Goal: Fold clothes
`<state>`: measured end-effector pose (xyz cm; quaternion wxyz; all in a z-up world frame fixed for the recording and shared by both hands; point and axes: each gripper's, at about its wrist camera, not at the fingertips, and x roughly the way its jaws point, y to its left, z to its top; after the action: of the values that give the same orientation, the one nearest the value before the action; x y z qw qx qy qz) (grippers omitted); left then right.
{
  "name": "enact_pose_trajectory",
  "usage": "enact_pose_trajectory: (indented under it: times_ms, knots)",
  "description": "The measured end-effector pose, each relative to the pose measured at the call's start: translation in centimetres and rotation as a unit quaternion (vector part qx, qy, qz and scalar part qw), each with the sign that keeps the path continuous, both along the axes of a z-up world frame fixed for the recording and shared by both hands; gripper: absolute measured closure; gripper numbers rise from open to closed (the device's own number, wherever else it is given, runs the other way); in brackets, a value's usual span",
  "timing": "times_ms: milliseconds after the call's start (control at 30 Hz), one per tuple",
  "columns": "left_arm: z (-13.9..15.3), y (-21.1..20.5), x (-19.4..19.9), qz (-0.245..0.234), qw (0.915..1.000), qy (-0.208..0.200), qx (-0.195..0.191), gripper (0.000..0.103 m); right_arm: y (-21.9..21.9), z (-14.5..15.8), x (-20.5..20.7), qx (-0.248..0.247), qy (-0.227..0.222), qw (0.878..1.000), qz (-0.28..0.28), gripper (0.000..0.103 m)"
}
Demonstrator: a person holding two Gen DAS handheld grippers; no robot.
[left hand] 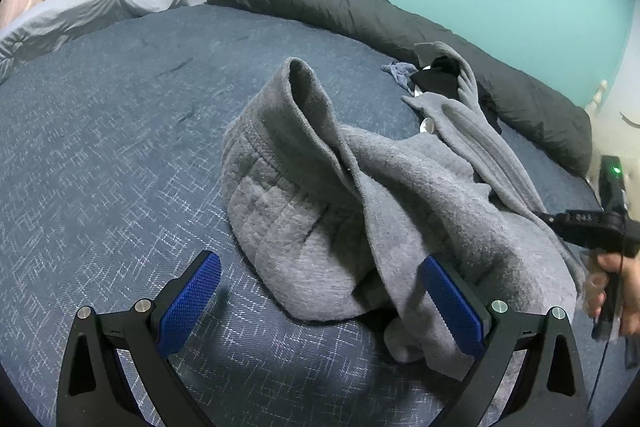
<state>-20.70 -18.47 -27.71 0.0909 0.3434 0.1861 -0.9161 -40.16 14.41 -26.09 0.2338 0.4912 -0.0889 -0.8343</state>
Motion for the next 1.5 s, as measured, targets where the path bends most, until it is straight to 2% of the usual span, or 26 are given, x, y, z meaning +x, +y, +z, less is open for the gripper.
enact_pose_trajectory:
  times_ms: [133, 367, 433, 567, 667, 767, 933, 967, 1000, 1067, 1267, 1400, 1500]
  knots:
    - [0.2, 0.0, 0.1, 0.0, 1.0, 0.002, 0.001, 0.0, 2.1, 1.1, 2.0, 0.006, 0.02, 1.0, -0.009, 0.099]
    - [0.4, -0.3, 0.2, 0.005, 1.0, 0.006, 0.004, 0.0, 9.8, 2.6, 6.7, 0.014, 0.027, 0.997, -0.071, 0.099]
    - [0.4, -0.3, 0.2, 0.005, 1.0, 0.005, 0.005, 0.0, 11.8, 2.7, 7.8, 0.017, 0.018, 0.996, -0.087, 0.099]
    - [0.4, -0.2, 0.1, 0.006, 1.0, 0.004, 0.002, 0.0, 14.2, 0.8, 10.5, 0.052, -0.032, 0.993, -0.099, 0.099]
    - [0.5, -0.2, 0.2, 0.006, 1.0, 0.005, 0.001, 0.0, 13.6, -0.3, 12.0, 0.084, -0.05, 0.992, -0.082, 0.099]
    - [0.4, -0.3, 0.2, 0.006, 1.0, 0.005, 0.002, 0.0, 12.6, -1.2, 12.3, 0.084, -0.079, 0.991, -0.061, 0.097]
    - [0.4, -0.3, 0.1, 0.005, 1.0, 0.004, 0.002, 0.0, 12.5, 2.6, 9.7, 0.058, -0.013, 0.994, -0.091, 0.093]
    - [0.4, -0.3, 0.1, 0.005, 1.0, 0.004, 0.002, 0.0, 12.3, 3.4, 8.9, 0.051, -0.001, 0.994, -0.095, 0.087]
    - [0.4, -0.3, 0.1, 0.006, 1.0, 0.004, 0.002, 0.0, 12.1, 4.1, 8.0, 0.044, 0.011, 0.994, -0.099, 0.075]
    - [0.4, -0.4, 0.1, 0.007, 1.0, 0.004, 0.003, 0.0, 11.0, 5.0, 5.4, 0.029, 0.027, 0.995, -0.093, 0.07]
    - [0.5, -1.2, -0.1, 0.02, 0.9998, 0.001, 0.001, 0.0, 6.8, 5.6, -1.0, 0.002, 0.033, 0.996, -0.088, 0.069]
    - [0.6, -2.3, -0.2, 0.032, 0.9995, 0.003, -0.002, 0.0, 3.3, 5.6, -3.7, 0.072, 0.04, 0.994, -0.07, 0.069]
    - [0.5, -2.8, -0.4, 0.039, 0.9992, 0.0, -0.007, 0.0, 1.9, 5.9, -3.9, 0.147, 0.037, 0.986, -0.064, 0.069]
